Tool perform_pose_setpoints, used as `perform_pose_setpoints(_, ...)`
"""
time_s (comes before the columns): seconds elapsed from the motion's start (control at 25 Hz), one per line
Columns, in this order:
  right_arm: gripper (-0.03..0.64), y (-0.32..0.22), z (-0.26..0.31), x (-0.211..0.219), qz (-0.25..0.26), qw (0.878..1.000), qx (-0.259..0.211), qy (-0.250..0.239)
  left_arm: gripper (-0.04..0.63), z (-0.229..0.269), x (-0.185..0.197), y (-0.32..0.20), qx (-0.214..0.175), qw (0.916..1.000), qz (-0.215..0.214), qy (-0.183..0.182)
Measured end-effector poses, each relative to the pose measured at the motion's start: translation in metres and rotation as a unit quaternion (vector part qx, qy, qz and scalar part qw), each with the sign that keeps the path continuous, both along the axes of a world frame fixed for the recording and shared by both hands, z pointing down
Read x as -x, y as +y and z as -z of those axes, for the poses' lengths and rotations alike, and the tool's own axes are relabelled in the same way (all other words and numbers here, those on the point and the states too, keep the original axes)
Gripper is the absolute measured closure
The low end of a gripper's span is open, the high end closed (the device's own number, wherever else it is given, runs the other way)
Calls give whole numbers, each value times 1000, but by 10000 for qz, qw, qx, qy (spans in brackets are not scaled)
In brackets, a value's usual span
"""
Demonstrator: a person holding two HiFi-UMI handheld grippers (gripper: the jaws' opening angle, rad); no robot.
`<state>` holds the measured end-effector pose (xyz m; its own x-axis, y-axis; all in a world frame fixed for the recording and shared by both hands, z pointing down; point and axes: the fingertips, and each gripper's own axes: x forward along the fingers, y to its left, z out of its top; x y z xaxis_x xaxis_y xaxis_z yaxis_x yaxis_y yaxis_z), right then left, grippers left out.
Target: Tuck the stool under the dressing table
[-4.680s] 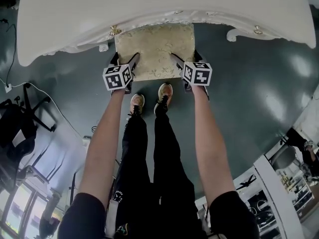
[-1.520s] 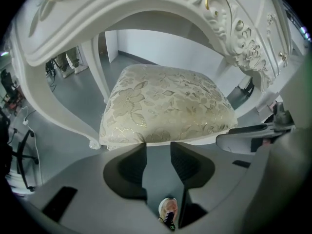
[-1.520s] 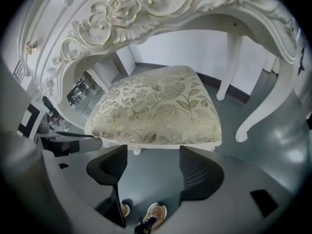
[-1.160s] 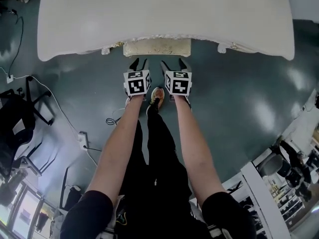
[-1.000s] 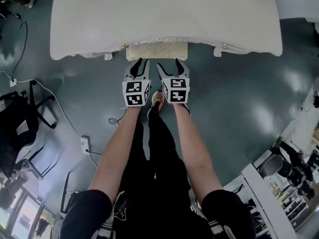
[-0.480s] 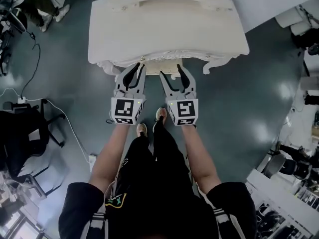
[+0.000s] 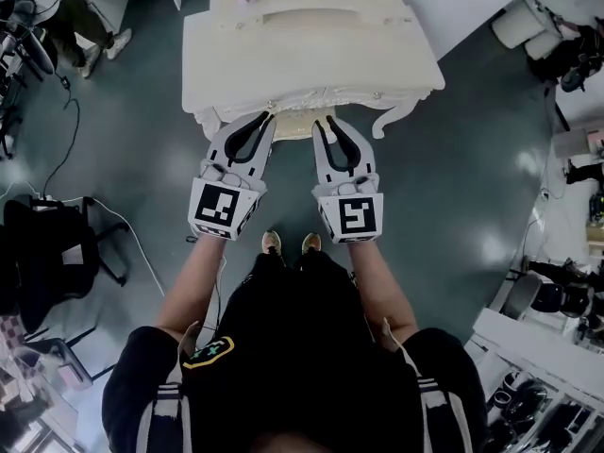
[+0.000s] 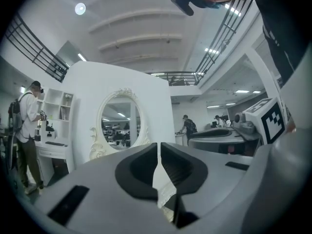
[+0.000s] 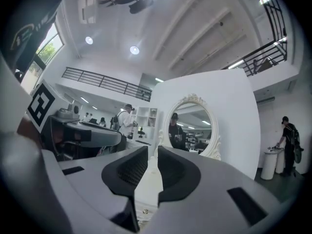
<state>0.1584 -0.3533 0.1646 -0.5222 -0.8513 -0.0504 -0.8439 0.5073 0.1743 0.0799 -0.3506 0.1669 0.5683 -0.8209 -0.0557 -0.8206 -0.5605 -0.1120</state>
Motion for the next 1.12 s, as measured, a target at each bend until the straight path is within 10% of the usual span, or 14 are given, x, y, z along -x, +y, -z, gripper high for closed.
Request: perform_pose_setpoints(1.12,597,45,45,-32,331,9986,-415,-54,577,37,-42,49,-353,9984,-441,-50)
